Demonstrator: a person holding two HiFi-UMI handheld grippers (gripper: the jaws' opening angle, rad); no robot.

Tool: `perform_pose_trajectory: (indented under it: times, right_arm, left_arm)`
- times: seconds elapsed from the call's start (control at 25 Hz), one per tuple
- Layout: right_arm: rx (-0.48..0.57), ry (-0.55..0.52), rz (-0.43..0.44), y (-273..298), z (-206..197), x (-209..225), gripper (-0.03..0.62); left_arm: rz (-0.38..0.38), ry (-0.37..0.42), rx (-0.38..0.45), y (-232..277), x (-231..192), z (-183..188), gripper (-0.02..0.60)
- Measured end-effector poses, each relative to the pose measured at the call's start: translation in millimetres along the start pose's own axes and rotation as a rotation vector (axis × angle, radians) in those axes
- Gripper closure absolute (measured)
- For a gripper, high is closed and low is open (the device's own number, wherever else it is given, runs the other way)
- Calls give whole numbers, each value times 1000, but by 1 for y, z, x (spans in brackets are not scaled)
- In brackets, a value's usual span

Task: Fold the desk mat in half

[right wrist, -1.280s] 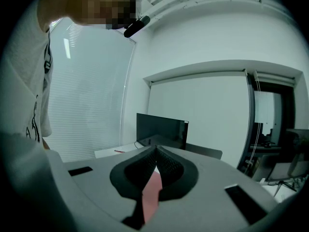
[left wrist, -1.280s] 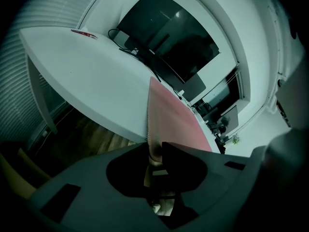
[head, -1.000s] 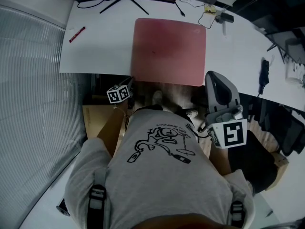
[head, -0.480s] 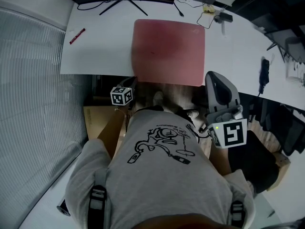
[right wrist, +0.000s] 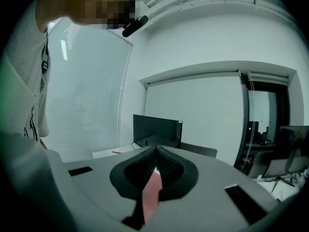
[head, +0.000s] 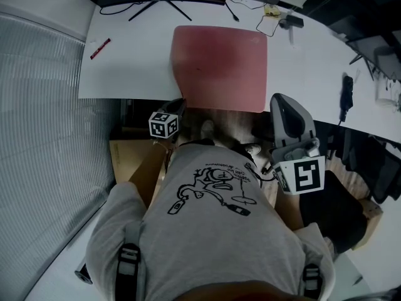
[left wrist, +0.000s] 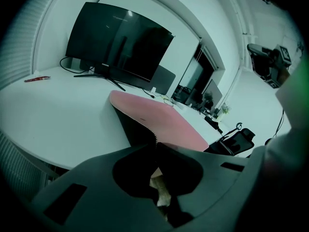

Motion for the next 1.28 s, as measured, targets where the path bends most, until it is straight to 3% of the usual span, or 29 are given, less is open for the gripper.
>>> perform_pose_trajectory:
  times: [1.28]
  right_arm:
    - [12,11,-36,-26,-6,34,588]
  left_arm:
    - [-93,126,-39,29,58,17,551]
Point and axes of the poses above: the fingertips, and each gripper's own axes: y forward along the fingers, x to its right, z out of its top, the point moved 2 cm from there along -y, backward along the fingers, and after that the axes turned 2 degrees about -z, right-handed, at the moved point
